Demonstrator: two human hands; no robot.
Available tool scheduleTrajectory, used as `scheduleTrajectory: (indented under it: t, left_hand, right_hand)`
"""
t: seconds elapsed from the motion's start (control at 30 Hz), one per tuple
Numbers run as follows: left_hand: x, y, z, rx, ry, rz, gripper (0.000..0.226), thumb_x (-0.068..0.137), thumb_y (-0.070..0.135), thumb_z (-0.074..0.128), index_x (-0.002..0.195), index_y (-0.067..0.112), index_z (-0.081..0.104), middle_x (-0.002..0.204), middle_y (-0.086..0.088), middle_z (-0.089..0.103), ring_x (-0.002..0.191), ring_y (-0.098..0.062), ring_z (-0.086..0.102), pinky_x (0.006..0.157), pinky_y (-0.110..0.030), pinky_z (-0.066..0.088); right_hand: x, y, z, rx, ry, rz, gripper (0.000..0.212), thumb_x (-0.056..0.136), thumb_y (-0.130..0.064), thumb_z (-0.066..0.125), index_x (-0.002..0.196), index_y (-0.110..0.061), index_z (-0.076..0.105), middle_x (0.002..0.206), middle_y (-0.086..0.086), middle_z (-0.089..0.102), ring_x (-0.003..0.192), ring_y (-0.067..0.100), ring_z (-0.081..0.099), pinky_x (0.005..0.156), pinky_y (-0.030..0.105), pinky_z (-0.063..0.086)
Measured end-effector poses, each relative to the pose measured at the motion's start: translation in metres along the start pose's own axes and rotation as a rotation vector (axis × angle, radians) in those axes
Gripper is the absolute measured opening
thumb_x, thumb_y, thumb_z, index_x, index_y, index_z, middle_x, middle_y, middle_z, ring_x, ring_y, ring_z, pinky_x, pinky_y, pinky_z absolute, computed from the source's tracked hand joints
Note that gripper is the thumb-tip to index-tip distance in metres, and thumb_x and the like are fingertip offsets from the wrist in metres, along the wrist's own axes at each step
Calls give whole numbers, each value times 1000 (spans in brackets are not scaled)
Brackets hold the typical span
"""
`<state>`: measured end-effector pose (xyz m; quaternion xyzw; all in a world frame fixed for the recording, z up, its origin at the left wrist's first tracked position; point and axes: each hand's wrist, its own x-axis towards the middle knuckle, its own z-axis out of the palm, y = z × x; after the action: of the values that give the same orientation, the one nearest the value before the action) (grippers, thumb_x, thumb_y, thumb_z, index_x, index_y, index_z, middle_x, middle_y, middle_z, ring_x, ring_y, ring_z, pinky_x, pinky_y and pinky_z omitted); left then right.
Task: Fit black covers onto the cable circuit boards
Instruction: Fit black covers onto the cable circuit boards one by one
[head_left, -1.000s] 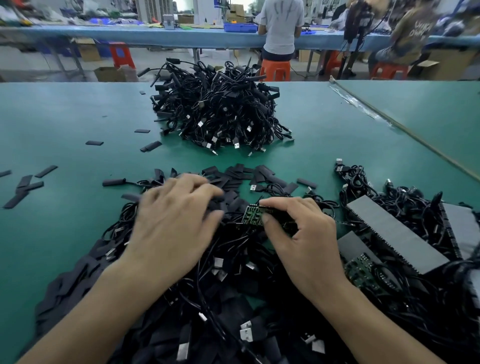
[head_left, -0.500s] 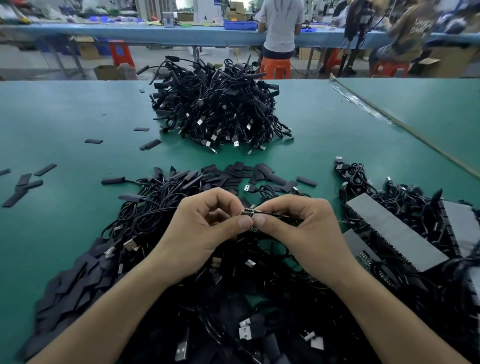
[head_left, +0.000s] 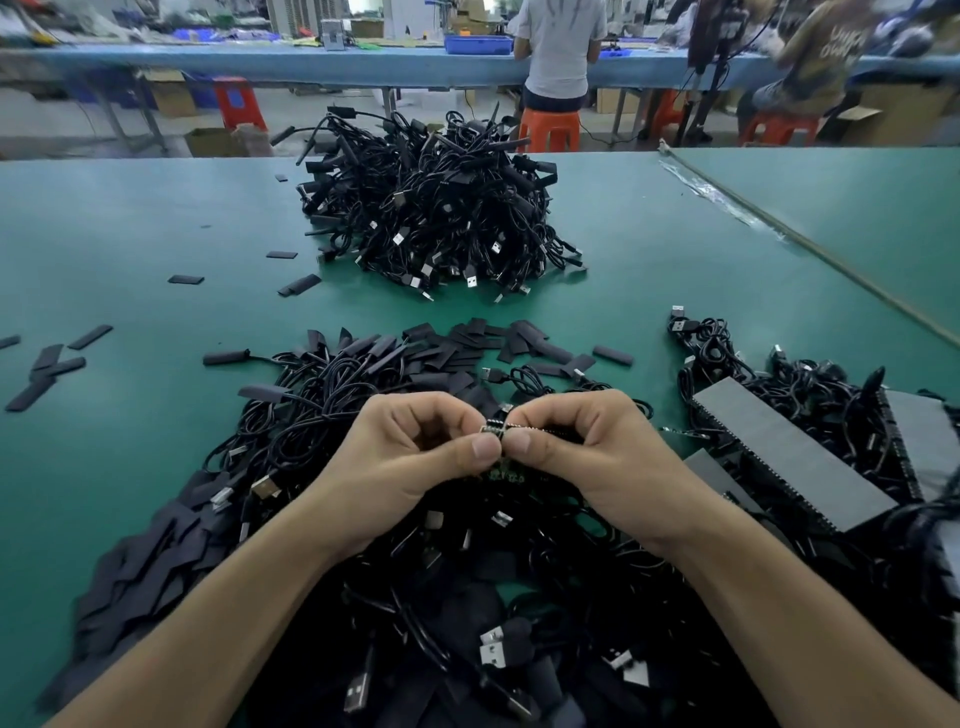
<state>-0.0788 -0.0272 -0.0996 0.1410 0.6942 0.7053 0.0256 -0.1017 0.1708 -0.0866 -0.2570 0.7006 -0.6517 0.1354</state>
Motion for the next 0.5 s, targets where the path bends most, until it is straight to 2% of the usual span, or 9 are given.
scheduleTrajectory:
  t: [0.1,0.2,0.27,0.37,0.43,0.5]
  left_hand:
    - [-1,1,0,-92,-48,-16,8,76,29,76,76,21,74,68,6,63,63,-4,56,62,-15,48]
    - [0,2,2,-163,3,-42,9,76,30,77,77,22,74,72,1,65,67,-8,59,66,-19,53]
    - [1,1,3,-267,65,-33,10,83,28,77,78,22,72,76,-4,67,71,-14,63,71,-26,57]
    - [3,6,-1,-391,168,34,10,84,29,67,81,20,68,82,-8,70,80,-20,69,78,-34,60]
    - [5,10,-3,-366,253,121,12,83,32,65,84,20,63,74,-4,67,75,-19,69,77,-35,60]
    - [7,15,-4,-244,357,239,4,89,30,64,85,28,65,66,4,60,64,-14,62,72,-32,59]
  right_hand:
    - [0,1,4,89,-14,-22,11,88,-23,71,78,-21,75,70,-8,64,65,6,55,62,16,45]
    - [-1,4,12,86,107,-55,8,87,-23,71,80,-20,74,68,-11,66,64,1,58,63,14,46]
    - [-1,7,15,-62,354,-96,8,87,-19,72,82,-25,73,73,-12,69,68,1,62,67,16,48]
    - [-2,12,13,-361,777,-125,16,89,-21,71,94,-36,70,93,-16,64,92,13,63,83,30,51]
    - [-5,14,14,-598,879,-153,23,91,-19,70,107,-36,71,99,-20,52,103,13,51,91,38,43]
    - [-7,15,18,-824,897,-239,27,89,-13,73,106,-34,74,101,-17,47,102,10,40,86,36,29]
